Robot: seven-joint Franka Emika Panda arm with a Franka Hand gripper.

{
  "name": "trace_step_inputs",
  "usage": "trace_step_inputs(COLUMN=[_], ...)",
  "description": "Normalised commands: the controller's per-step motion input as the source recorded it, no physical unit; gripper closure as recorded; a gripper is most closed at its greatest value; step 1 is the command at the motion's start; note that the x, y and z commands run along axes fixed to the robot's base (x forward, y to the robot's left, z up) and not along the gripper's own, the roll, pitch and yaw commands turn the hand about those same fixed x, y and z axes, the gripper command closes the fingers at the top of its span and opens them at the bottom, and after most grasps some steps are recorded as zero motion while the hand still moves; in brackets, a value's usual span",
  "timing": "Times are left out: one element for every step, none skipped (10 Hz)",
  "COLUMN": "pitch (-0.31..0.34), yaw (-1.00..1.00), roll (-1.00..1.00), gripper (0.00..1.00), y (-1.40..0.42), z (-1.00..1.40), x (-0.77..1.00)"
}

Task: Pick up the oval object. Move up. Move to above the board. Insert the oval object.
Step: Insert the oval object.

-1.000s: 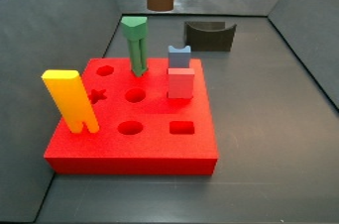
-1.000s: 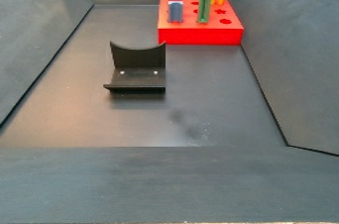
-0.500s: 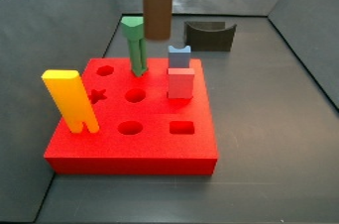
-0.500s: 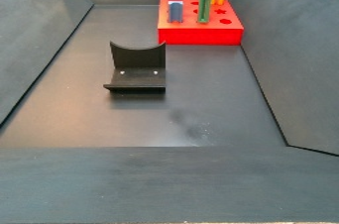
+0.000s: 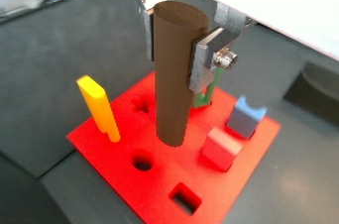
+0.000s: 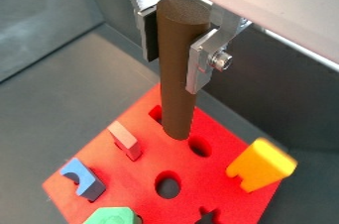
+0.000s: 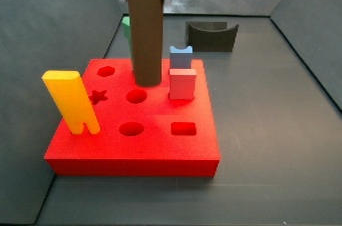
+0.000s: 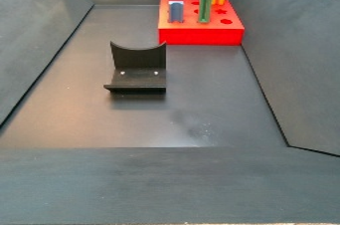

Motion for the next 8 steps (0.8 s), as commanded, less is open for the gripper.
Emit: trace_step_inputs(pitch=[0.0,-0.019,-0.046,-0.02,-0.02,-0.009,-0.014,-0.026], yaw=[-0.67,-0.17,0.0,0.01,0.05,0.03,0.0,0.0], roll=[0.0,-0.04,-0.08,-0.04,-0.06,0.0,-0.05,-0.03], gripper=[1.0,1.0,1.0,1.0,1.0,1.0,1.0,1.0], y=[-0.16,-0.25,-0.2,-0.23,-0.03,-0.05,-0.04,-0.09], z=[-0.56,-0.48,-0.4,-0.4,-0.32,-0.3,-0.31,-0.24], x=[-0.11,-0.23,-0.23,-0.24,-0.12,-0.04,0.0,0.0])
